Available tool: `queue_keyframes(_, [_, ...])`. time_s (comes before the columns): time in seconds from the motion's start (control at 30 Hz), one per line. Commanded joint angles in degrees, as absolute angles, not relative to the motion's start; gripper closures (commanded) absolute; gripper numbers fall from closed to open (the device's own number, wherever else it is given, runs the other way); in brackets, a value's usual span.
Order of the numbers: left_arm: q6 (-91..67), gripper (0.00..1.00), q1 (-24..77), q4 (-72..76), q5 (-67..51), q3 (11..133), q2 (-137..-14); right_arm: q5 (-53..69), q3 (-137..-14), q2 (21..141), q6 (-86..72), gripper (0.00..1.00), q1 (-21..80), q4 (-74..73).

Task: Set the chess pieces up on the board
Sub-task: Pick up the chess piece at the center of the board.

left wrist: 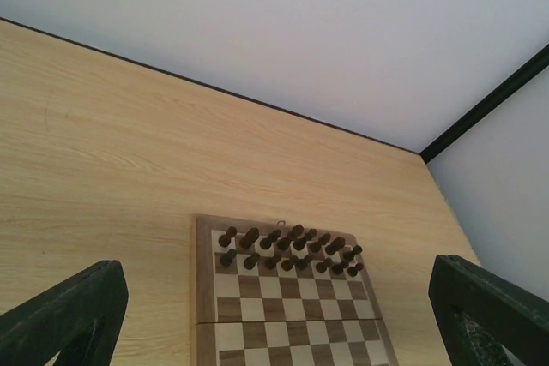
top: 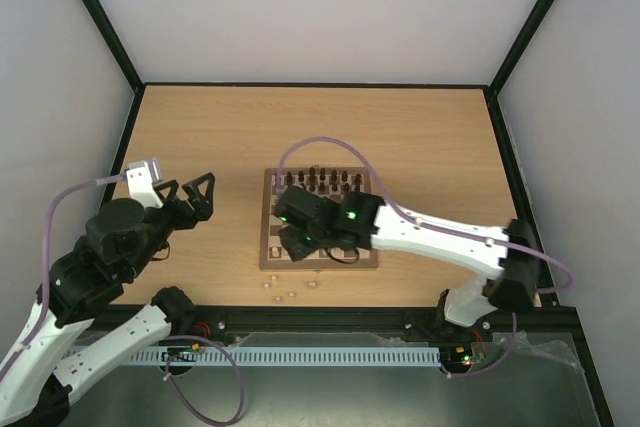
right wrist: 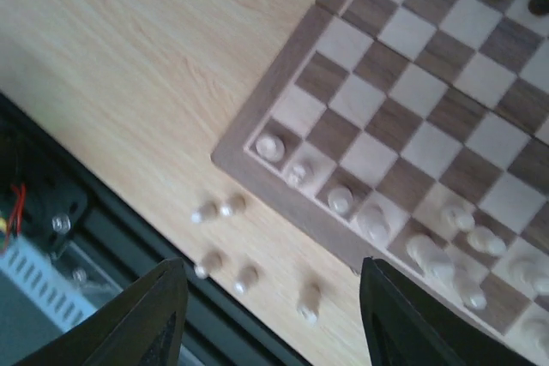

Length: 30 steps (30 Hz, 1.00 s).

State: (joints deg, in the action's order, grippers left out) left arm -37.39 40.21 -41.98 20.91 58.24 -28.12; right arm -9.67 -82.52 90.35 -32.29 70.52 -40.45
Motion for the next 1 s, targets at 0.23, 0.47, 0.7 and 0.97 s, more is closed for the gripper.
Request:
queue_keyframes(0.23, [-36.48, 0.01, 39.90, -38.69, 12.63, 54.24, -37.99, -2.21, -53.83, 71.60, -35.32, 0.37, 72.15, -33.49])
queue_keyframes(0.47, [-37.81, 0.01, 39.90, -36.36, 11.50, 51.50, -39.87, -3.71, -48.15, 72.89, -33.22, 0.40, 73.05, -28.36])
queue_keyframes(0.7, [-38.67, 0.01, 39.91, -36.62, 11.75, 50.46, -39.90, -5.29, -49.53, 78.16, -29.31, 0.46, 74.96, -25.31])
queue_keyframes(0.97, [-38.86, 0.01, 39.90, -37.09, 12.63, 49.98, -39.39, -6.71, -53.43, 86.44, -26.44, 0.48, 77.83, -26.31])
